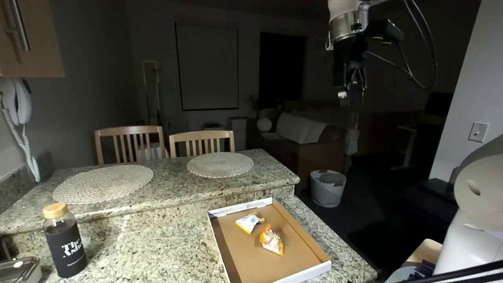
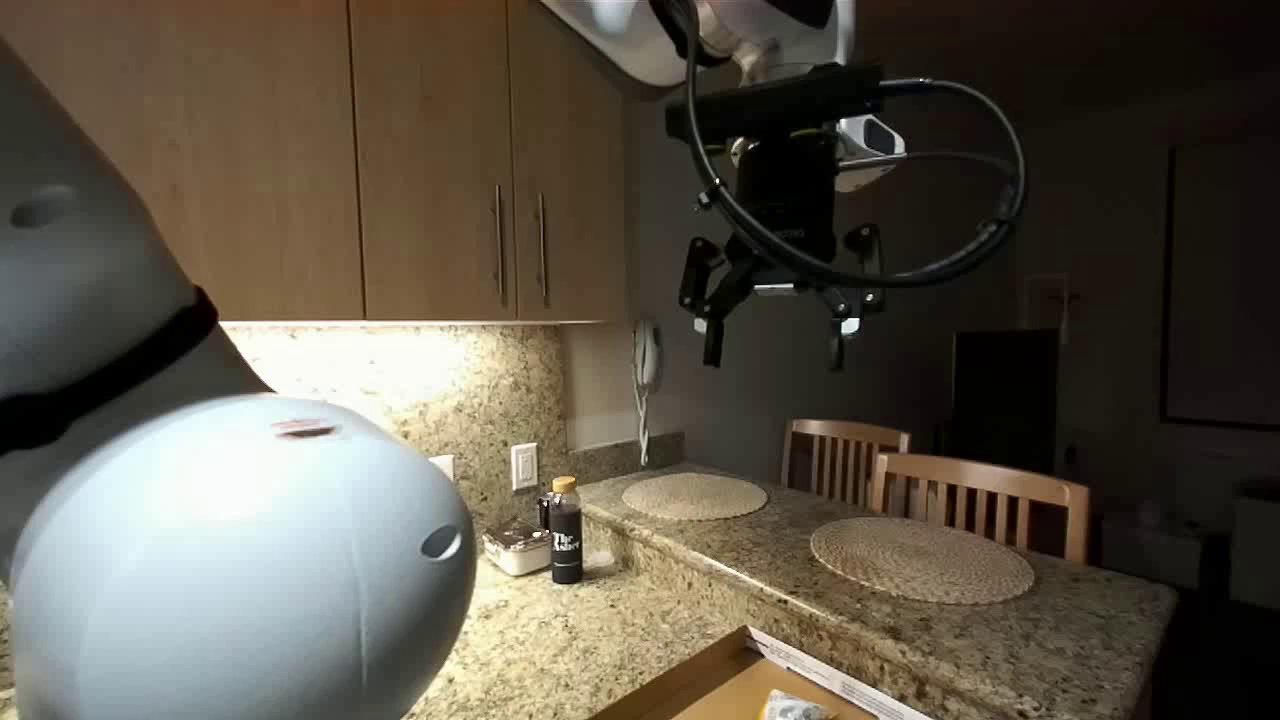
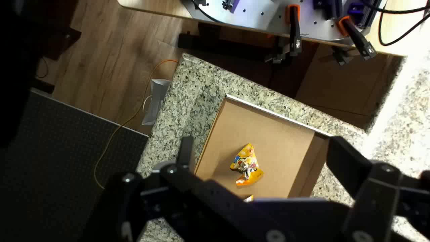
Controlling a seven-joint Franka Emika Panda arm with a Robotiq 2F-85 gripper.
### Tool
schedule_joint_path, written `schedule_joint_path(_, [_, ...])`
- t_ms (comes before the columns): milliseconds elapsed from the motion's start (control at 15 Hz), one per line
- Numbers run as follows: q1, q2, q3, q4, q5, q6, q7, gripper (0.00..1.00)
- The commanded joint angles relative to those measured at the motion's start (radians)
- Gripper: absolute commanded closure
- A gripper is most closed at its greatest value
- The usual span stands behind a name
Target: Pick up the packets on the lower counter and put them on the upper counter
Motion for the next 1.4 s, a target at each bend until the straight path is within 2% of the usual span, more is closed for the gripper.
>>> schedule_joint_path(0, [-0.002,0.001,0.002,0.002,0.001,-0.002,-0.001,0.00])
schedule_joint_path(467, [-0.002,0.001,0.002,0.002,0.001,-0.002,-0.001,0.00])
schedule_joint_path(867, [0.072,0.089,0.030,0.005,-0.001,0.027,-0.089,0.00])
schedule_joint_path(1200, [0.104,0.194,0.071,-0.039,0.029,0.218,-0.033,0.00])
schedule_joint_path(1333, [0.114,0.245,0.066,-0.066,0.134,0.337,-0.015,0.00])
